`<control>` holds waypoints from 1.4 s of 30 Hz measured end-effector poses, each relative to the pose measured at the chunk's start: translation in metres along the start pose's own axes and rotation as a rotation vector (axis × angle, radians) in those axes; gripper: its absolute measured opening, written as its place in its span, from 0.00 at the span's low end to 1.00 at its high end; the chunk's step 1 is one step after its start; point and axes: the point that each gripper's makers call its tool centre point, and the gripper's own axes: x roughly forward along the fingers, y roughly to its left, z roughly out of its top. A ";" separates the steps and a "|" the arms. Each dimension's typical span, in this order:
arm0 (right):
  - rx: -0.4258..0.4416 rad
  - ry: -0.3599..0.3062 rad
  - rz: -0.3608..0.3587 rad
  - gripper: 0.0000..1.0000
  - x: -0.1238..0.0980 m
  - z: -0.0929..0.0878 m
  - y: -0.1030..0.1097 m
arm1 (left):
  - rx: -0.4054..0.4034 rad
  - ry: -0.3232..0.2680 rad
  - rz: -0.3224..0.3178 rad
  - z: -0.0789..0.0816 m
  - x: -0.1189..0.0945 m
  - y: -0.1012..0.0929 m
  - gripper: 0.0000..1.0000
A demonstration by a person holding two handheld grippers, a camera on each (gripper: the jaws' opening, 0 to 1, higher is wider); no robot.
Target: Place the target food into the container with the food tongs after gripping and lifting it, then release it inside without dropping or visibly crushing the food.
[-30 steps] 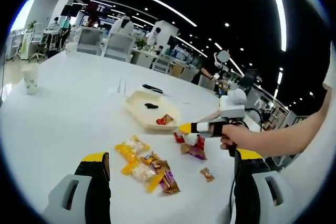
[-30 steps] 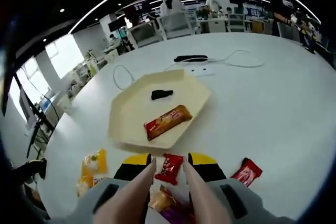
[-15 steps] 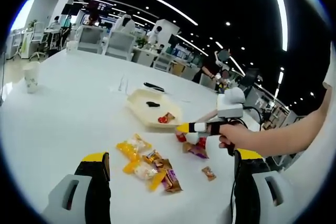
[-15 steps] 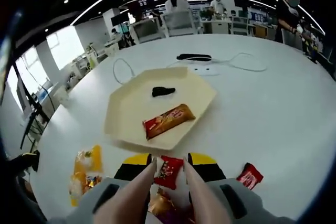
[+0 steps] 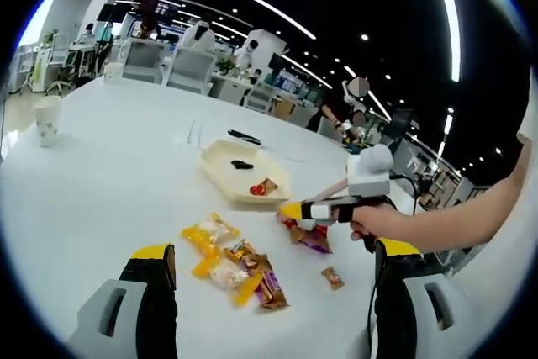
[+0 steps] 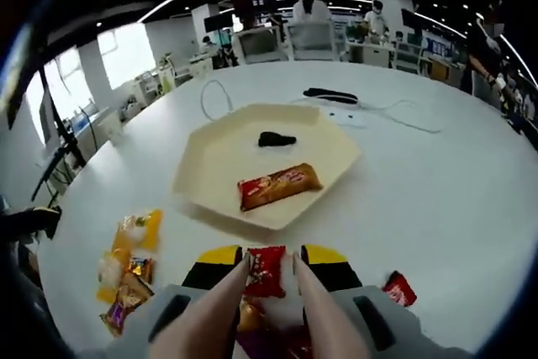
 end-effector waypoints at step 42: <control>-0.163 0.047 0.159 0.21 0.002 -0.003 -0.004 | 0.000 0.037 -0.032 -0.008 0.008 -0.009 0.99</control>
